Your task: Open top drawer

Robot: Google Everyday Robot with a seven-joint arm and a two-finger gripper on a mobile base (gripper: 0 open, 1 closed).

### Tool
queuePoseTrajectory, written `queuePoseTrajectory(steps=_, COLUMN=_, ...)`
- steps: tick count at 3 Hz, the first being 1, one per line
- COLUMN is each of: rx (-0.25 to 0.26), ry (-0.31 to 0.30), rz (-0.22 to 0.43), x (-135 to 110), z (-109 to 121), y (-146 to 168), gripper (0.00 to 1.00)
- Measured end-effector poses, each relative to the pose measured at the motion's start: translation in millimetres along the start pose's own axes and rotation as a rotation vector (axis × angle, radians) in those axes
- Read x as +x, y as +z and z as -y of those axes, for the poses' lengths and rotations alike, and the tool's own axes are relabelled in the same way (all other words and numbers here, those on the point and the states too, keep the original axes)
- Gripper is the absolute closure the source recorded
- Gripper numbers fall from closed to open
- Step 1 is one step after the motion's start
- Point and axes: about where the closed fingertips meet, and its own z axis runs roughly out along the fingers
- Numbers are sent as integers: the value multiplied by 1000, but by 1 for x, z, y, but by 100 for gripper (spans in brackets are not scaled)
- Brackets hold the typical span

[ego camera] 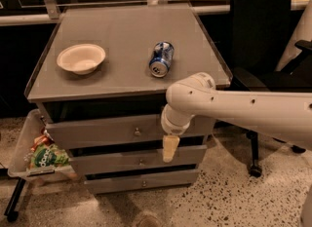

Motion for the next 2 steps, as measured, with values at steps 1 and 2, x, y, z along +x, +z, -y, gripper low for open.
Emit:
queuePoseTrajectory(steps=1, rx=-22, ry=-3, rz=-13, x=2, z=-12, y=-2, gripper=0)
queuePoseTrajectory(steps=2, rx=-36, ry=7, rz=-21, x=4, z=-22, y=-12, gripper=0)
